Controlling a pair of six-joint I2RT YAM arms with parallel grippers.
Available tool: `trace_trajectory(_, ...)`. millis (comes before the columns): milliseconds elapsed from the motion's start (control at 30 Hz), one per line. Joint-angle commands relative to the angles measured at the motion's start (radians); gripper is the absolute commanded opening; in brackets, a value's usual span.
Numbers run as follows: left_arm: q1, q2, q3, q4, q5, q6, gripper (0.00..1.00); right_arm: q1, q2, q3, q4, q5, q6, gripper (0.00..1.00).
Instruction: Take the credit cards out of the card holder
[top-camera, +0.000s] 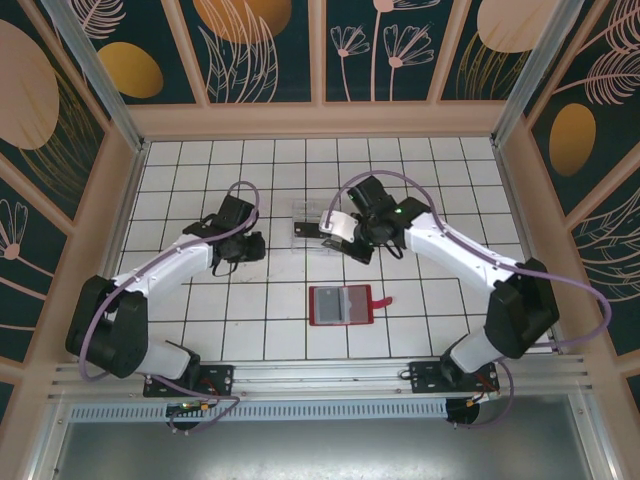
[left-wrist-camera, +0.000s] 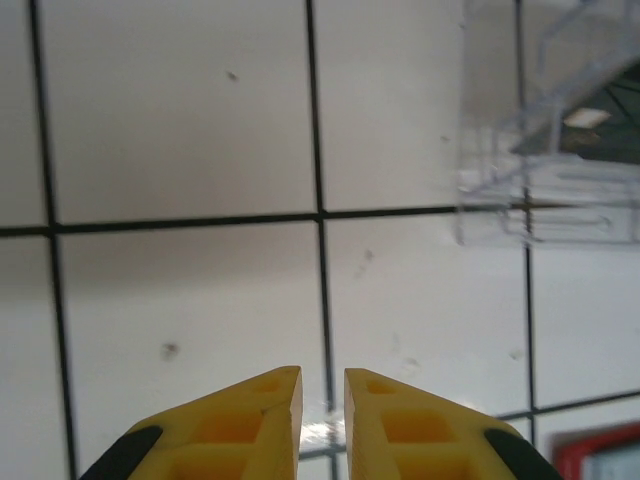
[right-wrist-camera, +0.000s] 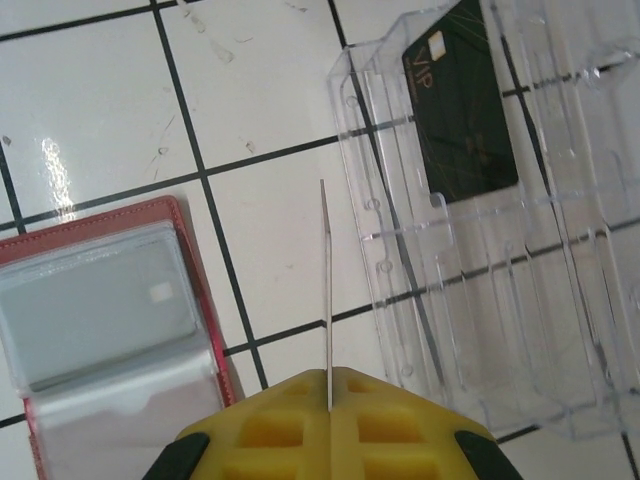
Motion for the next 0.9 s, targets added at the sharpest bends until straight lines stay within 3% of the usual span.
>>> trace_trajectory(0,0.014,0.034,0.051,-0.065,-0.116,0.098,0.19,0.012,0.071,0.097,-0.077,0.022,-0.093,0.00)
trace_trajectory(500,0.027,0.029,0.011,-0.075,-0.208,0.133,0.18,0.034,0.430,0.502,-0.215,0.117,-0.215,0.00)
trace_trajectory(867,0.027,0.032,-0.003,-0.071,-0.185,0.135,0.18,0.058,0.617,0.737,-0.291,0.126,-0.231,0.00)
